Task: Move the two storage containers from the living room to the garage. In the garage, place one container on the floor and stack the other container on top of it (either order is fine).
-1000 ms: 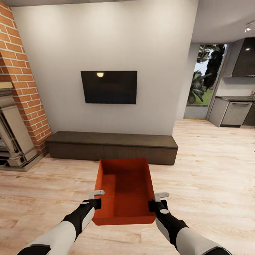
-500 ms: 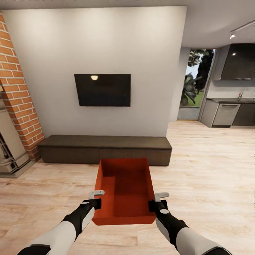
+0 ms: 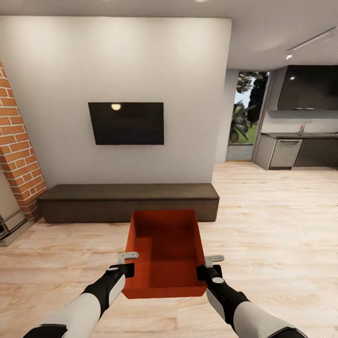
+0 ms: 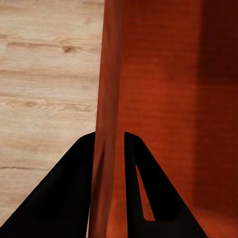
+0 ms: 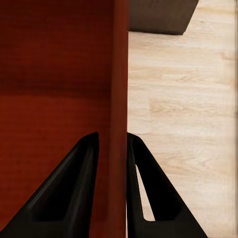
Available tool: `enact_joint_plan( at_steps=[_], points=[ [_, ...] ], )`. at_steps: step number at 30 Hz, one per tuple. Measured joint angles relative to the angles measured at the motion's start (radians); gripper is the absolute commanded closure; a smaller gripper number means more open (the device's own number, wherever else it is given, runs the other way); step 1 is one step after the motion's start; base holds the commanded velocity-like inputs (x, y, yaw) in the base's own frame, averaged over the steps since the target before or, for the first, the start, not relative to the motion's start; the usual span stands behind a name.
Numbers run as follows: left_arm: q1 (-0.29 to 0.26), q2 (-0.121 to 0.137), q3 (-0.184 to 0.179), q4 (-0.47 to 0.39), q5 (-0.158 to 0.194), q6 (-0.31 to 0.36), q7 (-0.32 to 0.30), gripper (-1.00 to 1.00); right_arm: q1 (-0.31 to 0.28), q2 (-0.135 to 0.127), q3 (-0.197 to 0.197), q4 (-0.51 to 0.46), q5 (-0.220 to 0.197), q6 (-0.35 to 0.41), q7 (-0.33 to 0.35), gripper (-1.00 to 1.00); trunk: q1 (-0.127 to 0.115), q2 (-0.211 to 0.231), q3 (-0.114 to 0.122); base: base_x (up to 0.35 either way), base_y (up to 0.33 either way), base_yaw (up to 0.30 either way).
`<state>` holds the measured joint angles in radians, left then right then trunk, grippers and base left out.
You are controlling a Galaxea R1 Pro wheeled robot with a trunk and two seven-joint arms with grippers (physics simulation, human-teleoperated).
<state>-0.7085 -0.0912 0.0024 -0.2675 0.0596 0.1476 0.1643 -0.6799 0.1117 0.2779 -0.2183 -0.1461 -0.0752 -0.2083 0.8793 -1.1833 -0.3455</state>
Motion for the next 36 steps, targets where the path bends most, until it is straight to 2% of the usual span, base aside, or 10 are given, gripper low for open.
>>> enact_joint_plan(
  at_steps=[10,36],
  points=[
    [0.000,0.000,0.000,0.000,0.000,0.000,0.000,1.00,0.000,0.000,-0.001,0.000,0.001,0.001,0.000,1.00,0.000,0.000,0.012,0.000,0.000,-0.103],
    [0.000,0.000,-0.001,-0.002,-0.003,0.000,0.000,1.00,0.000,0.000,0.002,0.002,-0.006,-0.007,0.000,1.00,0.000,0.000,0.013,0.000,0.000,-0.002]
  ],
)
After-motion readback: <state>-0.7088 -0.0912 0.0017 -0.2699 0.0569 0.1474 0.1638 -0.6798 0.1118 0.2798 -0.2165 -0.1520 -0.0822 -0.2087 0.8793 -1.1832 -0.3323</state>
